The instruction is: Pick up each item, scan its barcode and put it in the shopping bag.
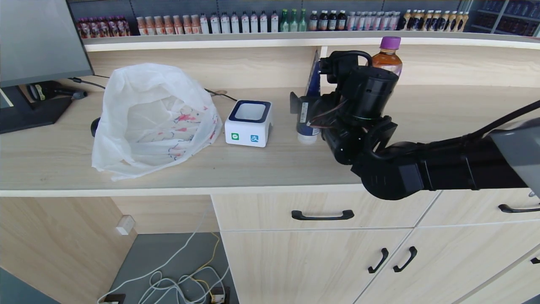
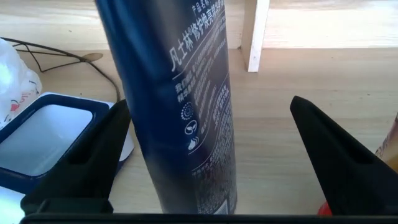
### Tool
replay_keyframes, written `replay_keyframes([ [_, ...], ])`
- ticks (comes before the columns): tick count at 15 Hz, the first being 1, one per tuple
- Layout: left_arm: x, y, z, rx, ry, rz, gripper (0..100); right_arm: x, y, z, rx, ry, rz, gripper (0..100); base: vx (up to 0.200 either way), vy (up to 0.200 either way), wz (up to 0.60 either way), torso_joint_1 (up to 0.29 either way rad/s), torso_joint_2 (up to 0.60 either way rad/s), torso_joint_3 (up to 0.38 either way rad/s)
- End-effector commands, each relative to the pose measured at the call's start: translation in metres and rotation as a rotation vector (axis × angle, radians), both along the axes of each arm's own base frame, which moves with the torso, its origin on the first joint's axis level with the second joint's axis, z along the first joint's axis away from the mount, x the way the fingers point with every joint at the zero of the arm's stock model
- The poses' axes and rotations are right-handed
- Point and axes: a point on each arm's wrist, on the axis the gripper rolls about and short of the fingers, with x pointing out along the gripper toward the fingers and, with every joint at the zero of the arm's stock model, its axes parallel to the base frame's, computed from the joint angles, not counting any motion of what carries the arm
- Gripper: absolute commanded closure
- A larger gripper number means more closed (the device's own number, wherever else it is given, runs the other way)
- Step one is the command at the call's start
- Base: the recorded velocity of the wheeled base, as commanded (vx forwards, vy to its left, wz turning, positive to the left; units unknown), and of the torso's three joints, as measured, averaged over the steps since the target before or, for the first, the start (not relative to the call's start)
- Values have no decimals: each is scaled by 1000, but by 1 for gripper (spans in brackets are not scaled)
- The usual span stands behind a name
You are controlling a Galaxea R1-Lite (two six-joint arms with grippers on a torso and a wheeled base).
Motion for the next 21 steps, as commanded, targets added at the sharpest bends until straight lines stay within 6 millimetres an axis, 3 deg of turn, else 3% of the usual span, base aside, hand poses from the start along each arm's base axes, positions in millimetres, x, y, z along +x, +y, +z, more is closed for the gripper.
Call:
replay_keyframes([
  [1,0,0,0,0,0,0,100,2,-4,1,-14,-5,-12,0,0,0,0,0,0,0],
  [9,0,0,0,0,0,0,100,10,2,1,-12,-20,-15,0,0,0,0,0,0,0],
  [21,0,0,0,0,0,0,100,23,9,-18,-12,-11,-22,0,0,0,0,0,0,0],
])
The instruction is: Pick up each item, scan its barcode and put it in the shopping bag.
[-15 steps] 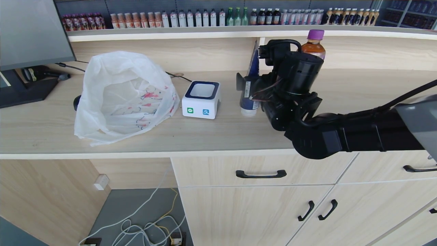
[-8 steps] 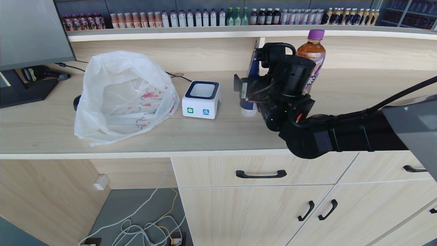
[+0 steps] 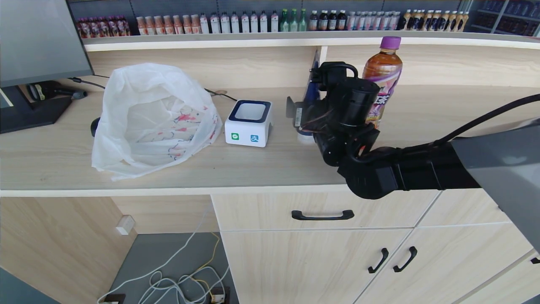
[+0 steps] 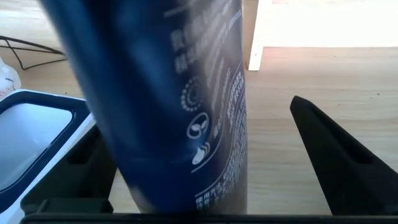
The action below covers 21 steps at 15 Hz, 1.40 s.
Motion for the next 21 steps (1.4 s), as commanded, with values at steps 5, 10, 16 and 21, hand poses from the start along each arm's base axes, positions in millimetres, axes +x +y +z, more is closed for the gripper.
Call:
replay_keyframes([
  [5,0,0,0,0,0,0,100,4,3,-5,7,-9,-1,100,0,0,0,0,0,0],
  [10,0,0,0,0,0,0,100,3,2,1,28,-38,-4,100,0,0,0,0,0,0],
  [16,0,0,0,0,0,0,100,0,2,6,59,-85,-3,100,0,0,0,0,0,0],
  [21,0,0,0,0,0,0,100,-29,12,34,94,-141,44,100,0,0,0,0,0,0],
])
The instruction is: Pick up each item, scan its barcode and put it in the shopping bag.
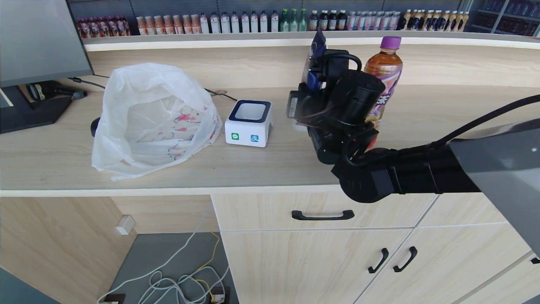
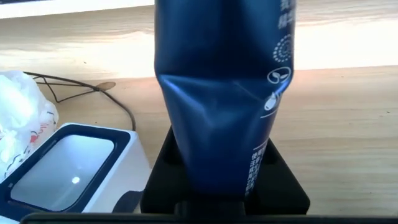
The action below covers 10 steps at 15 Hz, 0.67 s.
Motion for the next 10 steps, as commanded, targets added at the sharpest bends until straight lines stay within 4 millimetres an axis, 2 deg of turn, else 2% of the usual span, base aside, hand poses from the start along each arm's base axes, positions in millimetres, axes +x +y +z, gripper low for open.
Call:
replay_keyframes([
  [1,0,0,0,0,0,0,100,-20,-1,22,27,-42,11,100,0,0,0,0,0,0],
  [4,0,0,0,0,0,0,100,-49,-3,27,44,-78,27,100,0,0,0,0,0,0],
  [5,0,0,0,0,0,0,100,-67,-7,23,24,-83,38,100,0,0,0,0,0,0],
  [10,0,0,0,0,0,0,100,-102,-9,22,1,-110,80,100,0,0,0,0,0,0],
])
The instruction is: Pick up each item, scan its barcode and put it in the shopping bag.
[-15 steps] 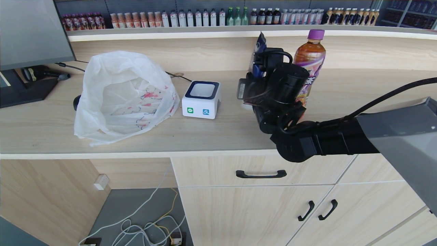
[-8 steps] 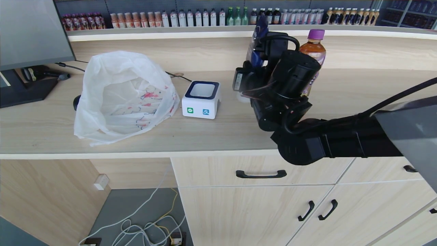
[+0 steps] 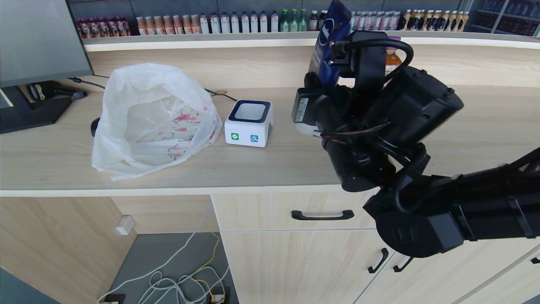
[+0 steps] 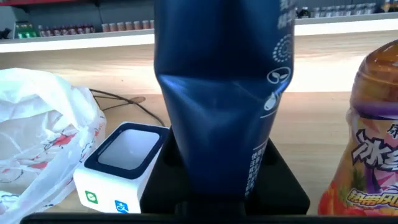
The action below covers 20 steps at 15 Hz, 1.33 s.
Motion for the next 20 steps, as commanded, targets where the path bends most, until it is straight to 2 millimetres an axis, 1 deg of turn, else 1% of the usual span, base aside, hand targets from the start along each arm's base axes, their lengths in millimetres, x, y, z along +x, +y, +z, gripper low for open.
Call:
replay_keyframes([
  [1,0,0,0,-1,0,0,100,-20,-4,6,18,-19,28,100,0,0,0,0,0,0],
  [4,0,0,0,-1,0,0,100,-37,-12,-6,-9,-28,37,100,0,0,0,0,0,0],
  [5,0,0,0,-1,0,0,100,-47,-20,-18,-28,-16,43,100,0,0,0,0,0,0],
  [6,0,0,0,-1,0,0,100,-53,-27,-25,-38,-9,42,100,0,0,0,0,0,0],
  [7,0,0,0,-1,0,0,100,-55,-30,-28,-39,-8,42,100,0,0,0,0,0,0],
  [10,0,0,0,-1,0,0,100,-88,-49,-59,-104,47,86,100,0,0,0,0,0,0],
  [11,0,0,0,-1,0,0,100,-97,-58,-64,-127,64,94,100,0,0,0,0,0,0],
  [13,0,0,0,-1,0,0,100,-111,-65,-73,-167,91,121,100,0,0,0,0,0,0],
  [14,0,0,0,-1,0,0,100,-117,-63,-77,-183,99,147,100,0,0,0,0,0,0],
  [15,0,0,0,-1,0,0,100,-129,-50,-82,-206,103,209,100,0,0,0,0,0,0],
  [16,0,0,0,-1,0,0,100,-132,-45,-82,-219,99,224,100,0,0,0,0,0,0],
  [20,0,0,0,-1,0,0,100,-132,-44,-79,-241,78,215,100,0,0,0,0,0,0],
])
